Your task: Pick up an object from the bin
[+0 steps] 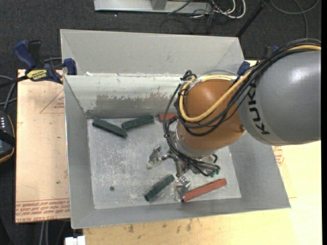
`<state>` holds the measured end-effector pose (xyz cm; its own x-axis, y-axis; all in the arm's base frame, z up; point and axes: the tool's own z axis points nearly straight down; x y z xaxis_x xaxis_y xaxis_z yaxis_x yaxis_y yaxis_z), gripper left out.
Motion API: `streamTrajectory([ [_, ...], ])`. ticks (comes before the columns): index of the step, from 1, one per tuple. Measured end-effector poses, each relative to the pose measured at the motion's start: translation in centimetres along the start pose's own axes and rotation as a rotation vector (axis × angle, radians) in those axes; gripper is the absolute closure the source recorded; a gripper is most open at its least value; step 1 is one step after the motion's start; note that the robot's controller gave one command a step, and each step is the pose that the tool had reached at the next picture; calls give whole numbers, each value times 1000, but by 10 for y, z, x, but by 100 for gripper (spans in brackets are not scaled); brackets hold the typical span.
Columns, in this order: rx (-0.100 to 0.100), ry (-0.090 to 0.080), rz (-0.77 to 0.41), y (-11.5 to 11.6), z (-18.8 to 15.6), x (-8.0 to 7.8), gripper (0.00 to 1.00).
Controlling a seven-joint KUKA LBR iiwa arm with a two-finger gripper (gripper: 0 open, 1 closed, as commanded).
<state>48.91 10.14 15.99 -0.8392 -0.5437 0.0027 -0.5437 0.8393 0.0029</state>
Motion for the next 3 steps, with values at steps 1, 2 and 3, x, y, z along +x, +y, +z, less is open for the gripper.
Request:
streamTrajectory([
  [1, 4, -8, -7, -3, -35, 1, 0],
  [2, 3, -6, -278, -9, 83, -14, 100],
  [3, 3, -6, -278, -9, 83, -14, 100],
])
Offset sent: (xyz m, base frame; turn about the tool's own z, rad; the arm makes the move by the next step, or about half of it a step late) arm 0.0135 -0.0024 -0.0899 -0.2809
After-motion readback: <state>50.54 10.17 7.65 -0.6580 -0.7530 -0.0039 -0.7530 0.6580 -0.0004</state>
